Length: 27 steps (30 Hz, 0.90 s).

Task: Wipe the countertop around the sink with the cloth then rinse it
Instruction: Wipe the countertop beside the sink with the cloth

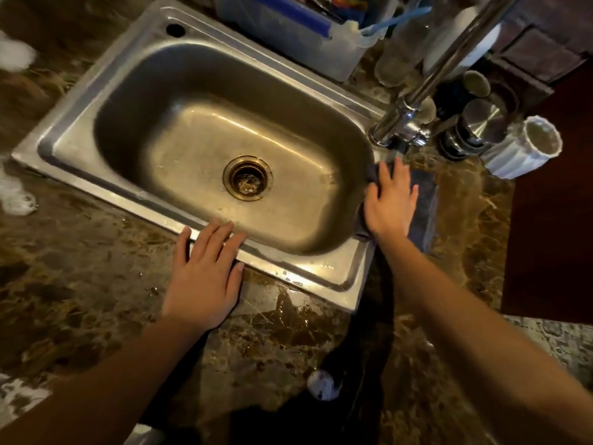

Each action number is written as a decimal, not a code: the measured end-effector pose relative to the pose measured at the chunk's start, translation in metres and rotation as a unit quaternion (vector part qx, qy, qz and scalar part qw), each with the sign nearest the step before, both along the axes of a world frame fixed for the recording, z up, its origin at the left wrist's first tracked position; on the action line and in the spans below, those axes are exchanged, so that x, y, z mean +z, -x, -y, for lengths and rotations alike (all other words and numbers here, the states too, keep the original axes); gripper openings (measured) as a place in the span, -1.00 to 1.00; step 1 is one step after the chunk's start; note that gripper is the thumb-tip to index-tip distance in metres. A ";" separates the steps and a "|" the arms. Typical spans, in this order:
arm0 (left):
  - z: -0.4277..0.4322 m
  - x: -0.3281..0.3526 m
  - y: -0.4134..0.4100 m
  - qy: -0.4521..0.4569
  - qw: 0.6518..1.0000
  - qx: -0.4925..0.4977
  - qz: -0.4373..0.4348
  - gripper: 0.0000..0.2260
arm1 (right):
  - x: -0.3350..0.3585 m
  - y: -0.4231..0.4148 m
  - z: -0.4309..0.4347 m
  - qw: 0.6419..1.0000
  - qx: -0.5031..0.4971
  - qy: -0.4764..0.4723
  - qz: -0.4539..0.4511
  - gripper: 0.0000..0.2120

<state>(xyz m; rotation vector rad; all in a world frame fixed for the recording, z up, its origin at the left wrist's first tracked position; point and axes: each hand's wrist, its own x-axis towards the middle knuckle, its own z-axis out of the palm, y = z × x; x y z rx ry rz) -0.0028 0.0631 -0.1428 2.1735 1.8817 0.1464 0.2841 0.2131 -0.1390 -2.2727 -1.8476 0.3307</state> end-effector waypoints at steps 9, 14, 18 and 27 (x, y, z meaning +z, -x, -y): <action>0.000 0.001 0.000 -0.005 1.000 0.004 0.013 -0.55 | 0.003 -0.009 0.009 0.995 0.100 0.014 0.025 -0.51; 0.002 0.003 0.000 -0.031 0.999 0.008 0.022 -0.56 | 0.011 0.019 0.113 0.983 0.181 0.024 -0.016 -0.50; 0.003 0.005 -0.001 -0.038 0.999 0.002 0.013 -0.55 | 0.018 0.037 0.186 0.978 0.195 0.058 -0.050 -0.51; 0.002 -0.001 0.002 -0.033 0.999 -0.011 0.009 -0.54 | 0.018 0.052 0.309 0.989 0.108 0.092 -0.039 -0.42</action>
